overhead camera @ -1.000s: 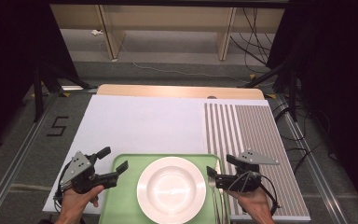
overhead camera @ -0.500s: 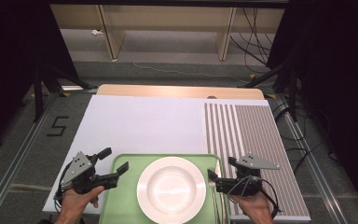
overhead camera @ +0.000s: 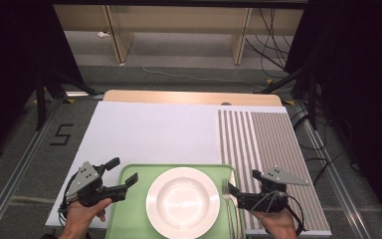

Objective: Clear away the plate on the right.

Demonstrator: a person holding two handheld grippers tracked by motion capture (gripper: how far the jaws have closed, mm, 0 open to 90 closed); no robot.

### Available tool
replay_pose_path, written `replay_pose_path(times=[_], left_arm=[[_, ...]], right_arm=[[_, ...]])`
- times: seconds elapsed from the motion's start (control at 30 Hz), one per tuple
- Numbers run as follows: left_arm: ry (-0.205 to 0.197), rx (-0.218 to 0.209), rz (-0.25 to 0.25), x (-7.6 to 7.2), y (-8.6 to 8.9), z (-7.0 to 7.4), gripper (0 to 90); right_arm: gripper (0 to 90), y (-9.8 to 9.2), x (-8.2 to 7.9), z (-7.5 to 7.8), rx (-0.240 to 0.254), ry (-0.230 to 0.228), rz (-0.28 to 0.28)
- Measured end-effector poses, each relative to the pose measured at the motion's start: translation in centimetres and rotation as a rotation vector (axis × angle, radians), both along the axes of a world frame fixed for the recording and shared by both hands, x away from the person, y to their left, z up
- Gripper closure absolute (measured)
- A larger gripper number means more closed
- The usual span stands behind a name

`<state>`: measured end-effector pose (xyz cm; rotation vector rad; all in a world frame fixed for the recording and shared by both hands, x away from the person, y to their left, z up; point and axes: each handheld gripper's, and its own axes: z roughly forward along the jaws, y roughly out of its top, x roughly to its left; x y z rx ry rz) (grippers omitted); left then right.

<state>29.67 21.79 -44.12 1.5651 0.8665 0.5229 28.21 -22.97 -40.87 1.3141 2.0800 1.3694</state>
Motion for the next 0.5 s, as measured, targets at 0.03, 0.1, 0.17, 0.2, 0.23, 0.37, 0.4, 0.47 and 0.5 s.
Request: replay_pose_path(times=[0.03, 0.1, 0.17, 0.2, 0.23, 0.37, 0.4, 0.47, 0.5], left_arm=[[0.000, 0.000, -0.001, 0.00, -0.01, 0.00, 15.9], [0.000, -0.001, -0.001, 0.01, 0.00, -0.01, 15.9], [0.001, 0.000, 0.000, 0.01, 0.02, -0.01, 15.9], [0.000, -0.001, 0.000, 0.01, 0.01, -0.01, 15.9], [0.000, -0.001, 0.000, 0.01, 0.00, 0.00, 15.8], [-0.001, 0.000, -0.002, 0.01, -0.03, -0.01, 15.9], [0.000, 0.000, 0.001, 0.01, -0.01, 0.00, 15.8], [0.000, -0.001, 0.000, 0.02, 0.00, 0.00, 15.8], [0.000, 0.000, 0.000, 0.01, 0.00, 0.00, 15.8]], right_arm=[[5.3, 0.03, -0.01, 0.02, 0.005, -0.001, 0.001], [5.2, 0.06, -0.06, 0.07, 0.001, -0.004, 0.000], [5.2, 0.02, -0.03, 0.10, -0.003, -0.016, -0.002], [5.2, 0.04, -0.06, 0.12, 0.003, -0.016, -0.003], [5.2, 0.01, -0.01, 0.07, -0.004, -0.027, -0.005], [5.2, -0.08, -0.12, 0.22, -0.008, -0.022, -0.015], [5.2, -0.10, -0.14, 0.24, -0.008, -0.020, -0.014], [5.2, -0.09, -0.15, 0.25, -0.005, -0.014, -0.017], [5.2, -0.08, -0.15, 0.26, -0.003, -0.014, -0.017]])
